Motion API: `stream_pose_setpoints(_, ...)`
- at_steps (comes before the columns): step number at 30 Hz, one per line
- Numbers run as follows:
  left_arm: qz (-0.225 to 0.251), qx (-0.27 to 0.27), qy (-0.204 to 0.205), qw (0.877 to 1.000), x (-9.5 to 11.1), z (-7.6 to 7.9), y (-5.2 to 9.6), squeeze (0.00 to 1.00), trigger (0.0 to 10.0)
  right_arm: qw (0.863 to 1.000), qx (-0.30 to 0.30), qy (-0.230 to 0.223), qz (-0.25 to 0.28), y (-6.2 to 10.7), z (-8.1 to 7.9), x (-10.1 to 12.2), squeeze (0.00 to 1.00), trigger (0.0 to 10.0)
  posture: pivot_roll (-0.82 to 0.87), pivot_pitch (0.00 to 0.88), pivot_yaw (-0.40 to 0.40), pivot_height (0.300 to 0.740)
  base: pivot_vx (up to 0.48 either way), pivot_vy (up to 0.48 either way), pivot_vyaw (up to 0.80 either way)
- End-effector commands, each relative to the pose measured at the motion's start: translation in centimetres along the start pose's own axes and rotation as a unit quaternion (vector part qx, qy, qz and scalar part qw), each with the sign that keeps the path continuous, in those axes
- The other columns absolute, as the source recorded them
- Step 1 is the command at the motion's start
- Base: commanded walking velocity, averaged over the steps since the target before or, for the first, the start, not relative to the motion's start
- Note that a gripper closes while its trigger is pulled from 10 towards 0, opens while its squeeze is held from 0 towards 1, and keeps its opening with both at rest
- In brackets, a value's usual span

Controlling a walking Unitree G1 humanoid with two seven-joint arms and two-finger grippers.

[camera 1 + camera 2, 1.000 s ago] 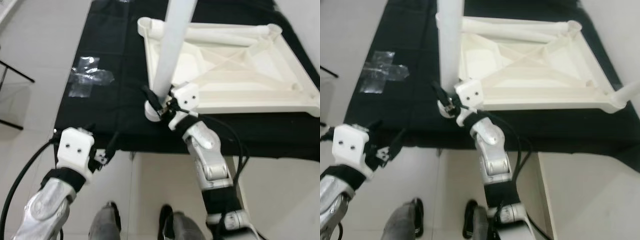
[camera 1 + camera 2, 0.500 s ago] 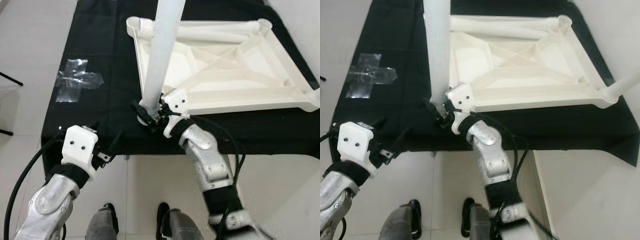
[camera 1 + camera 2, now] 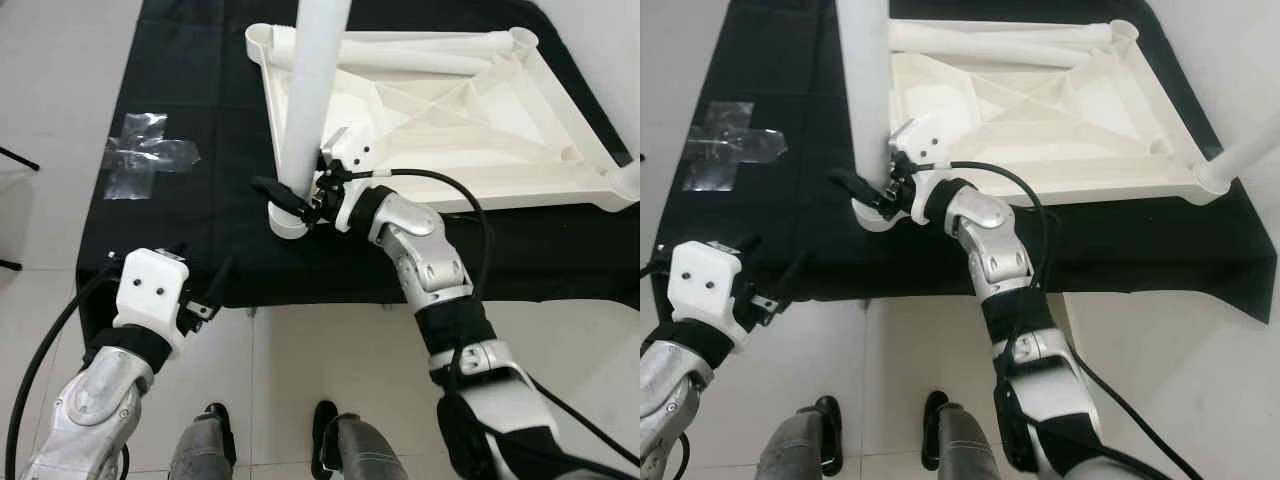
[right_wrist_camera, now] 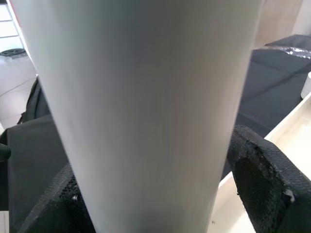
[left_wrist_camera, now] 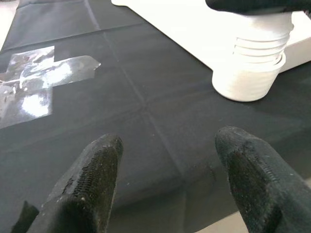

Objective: Building children table

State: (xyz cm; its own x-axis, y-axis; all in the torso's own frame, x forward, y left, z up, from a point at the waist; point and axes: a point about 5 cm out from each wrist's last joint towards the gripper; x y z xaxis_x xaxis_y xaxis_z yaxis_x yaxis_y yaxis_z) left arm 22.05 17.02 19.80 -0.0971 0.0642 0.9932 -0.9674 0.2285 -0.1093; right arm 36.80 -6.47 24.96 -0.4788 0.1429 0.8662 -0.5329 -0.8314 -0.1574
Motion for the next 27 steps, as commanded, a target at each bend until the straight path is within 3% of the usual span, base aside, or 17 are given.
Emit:
stream_pose_setpoints(1, -0.016, 0.002, 0.014, 1.0, -0.6, 0.0, 0.1, 0.0, 10.0, 1.0, 0.011, -0.006, 0.007, 0.3, 0.4, -0.2, 0.0, 10.0, 0.17, 0.295, -0.152, 0.74, 0.0, 0.48, 0.0)
stream_pose_setpoints(6, -0.005, 0.013, 0.006, 1.0, -0.4, -0.2, 0.1, 0.0, 10.0, 1.0, 0.028, 0.01, 0.008, 0.2, 1.7, 0.1, 0.0, 10.0, 0.17, 0.295, -0.159, 0.74, 0.0, 0.273, 0.0)
stream_pose_setpoints(17, -0.005, 0.011, 0.001, 1.0, -0.2, -0.2, 0.0, 0.0, 10.0, 0.999, 0.034, 0.008, 0.003, 0.4, 1.6, -0.6, 0.0, 10.0, 0.18, 0.292, -0.151, 0.74, 0.0, 0.0, 0.0)
stream_pose_setpoints(18, -0.005, 0.01, 0.0, 1.0, -0.2, -0.2, -0.1, 0.0, 10.0, 0.999, 0.037, 0.008, 0.001, 0.5, 1.5, -0.8, 0.0, 2.5, 0.18, 0.291, -0.15, 0.74, 0.0, 0.0, 0.0)
stream_pose_setpoints(19, -0.005, 0.009, 0.0, 1.0, -0.2, -0.2, -0.1, 0.0, 10.0, 0.999, 0.039, 0.008, -0.002, 0.6, 1.6, -0.9, 0.0, 0.0, 0.18, 0.291, -0.15, 0.74, 0.0, 0.0, 0.0)
stream_pose_setpoints(27, -0.004, 0.007, -0.002, 1.0, -0.1, -0.2, -0.1, 0.0, 10.0, 0.998, 0.051, 0.019, -0.025, 0.9, 2.0, -1.6, 0.0, 0.0, 0.17, 0.29, -0.156, 0.74, 0.0, 0.0, 0.0)
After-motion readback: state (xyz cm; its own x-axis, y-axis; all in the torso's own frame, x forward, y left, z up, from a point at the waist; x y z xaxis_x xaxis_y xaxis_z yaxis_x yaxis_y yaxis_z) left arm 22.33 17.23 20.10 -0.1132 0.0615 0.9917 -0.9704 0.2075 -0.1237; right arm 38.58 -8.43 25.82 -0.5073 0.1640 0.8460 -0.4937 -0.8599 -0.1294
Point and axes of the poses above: a point about 5 cm out from each wrist's last joint towards the gripper, its own y axis pointing back from the gripper into the wrist, its own x axis along the axis of the wrist's last joint, z = x × y, and after that the axes turned 14 degrees about y, right-handed
